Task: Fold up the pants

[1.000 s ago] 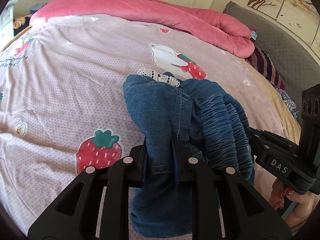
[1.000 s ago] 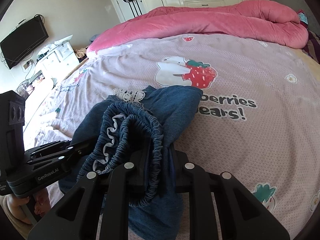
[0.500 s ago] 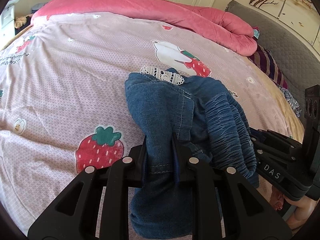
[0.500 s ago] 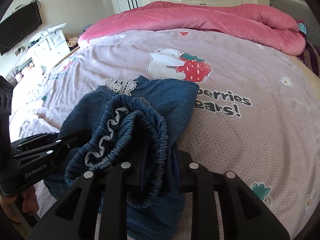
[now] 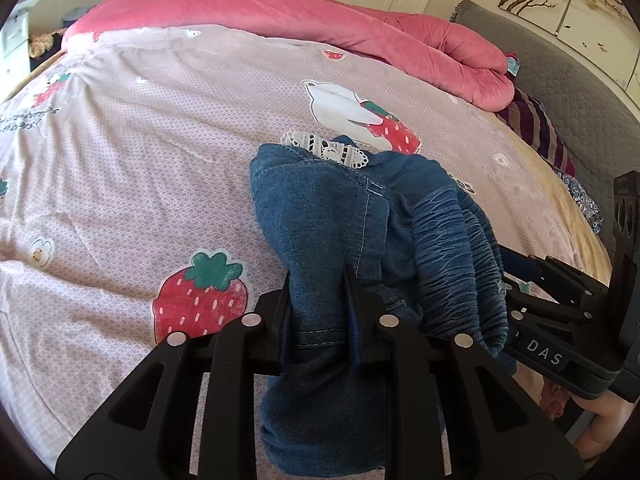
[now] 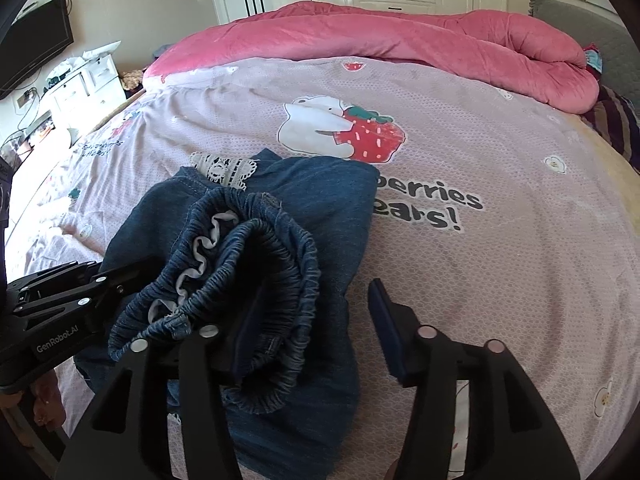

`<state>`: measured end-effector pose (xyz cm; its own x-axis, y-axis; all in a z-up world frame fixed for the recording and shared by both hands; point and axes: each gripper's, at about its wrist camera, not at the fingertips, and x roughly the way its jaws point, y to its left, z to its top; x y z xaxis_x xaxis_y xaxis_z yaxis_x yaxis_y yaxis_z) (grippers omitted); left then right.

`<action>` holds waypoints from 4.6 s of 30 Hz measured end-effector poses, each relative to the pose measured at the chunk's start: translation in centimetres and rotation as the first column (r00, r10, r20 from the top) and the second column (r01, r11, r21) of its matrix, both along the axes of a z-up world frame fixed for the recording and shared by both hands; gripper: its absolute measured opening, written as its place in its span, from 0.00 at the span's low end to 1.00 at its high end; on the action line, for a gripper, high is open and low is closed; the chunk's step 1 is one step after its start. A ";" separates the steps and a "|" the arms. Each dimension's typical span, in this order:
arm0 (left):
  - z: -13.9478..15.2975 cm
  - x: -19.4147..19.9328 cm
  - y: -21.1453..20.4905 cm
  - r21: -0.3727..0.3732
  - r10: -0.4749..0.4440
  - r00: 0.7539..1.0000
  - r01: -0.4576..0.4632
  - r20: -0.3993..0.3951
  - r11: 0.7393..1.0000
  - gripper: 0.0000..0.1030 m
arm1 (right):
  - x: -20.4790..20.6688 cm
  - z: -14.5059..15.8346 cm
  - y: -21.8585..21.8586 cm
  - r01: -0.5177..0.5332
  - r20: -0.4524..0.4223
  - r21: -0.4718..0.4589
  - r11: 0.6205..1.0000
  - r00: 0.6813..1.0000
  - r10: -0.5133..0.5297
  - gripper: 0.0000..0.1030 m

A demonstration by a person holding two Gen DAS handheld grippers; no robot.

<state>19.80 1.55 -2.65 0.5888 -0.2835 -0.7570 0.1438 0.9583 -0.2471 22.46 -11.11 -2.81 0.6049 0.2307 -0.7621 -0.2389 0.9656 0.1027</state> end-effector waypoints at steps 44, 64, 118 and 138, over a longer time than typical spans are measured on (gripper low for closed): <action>4.8 -3.6 1.2 0.032 0.058 0.993 -0.062 0.106 0.998 0.86 | -4.6 5.0 -3.2 0.047 0.116 0.075 0.996 0.992 -0.055 0.90; 2.7 -12.3 2.9 0.076 0.109 0.990 -0.115 0.087 0.990 0.91 | -12.5 5.1 -3.3 -0.016 0.140 0.074 0.997 0.990 0.005 0.95; -0.1 -17.2 2.1 0.133 0.123 0.985 -0.139 0.120 0.981 0.91 | -17.0 1.2 -3.4 0.021 0.131 0.020 1.000 0.991 -0.023 0.95; -0.3 -17.1 2.2 0.147 0.133 0.985 -0.148 0.108 0.978 0.91 | -17.0 1.3 -3.6 0.029 0.137 0.014 0.999 0.990 -0.030 0.95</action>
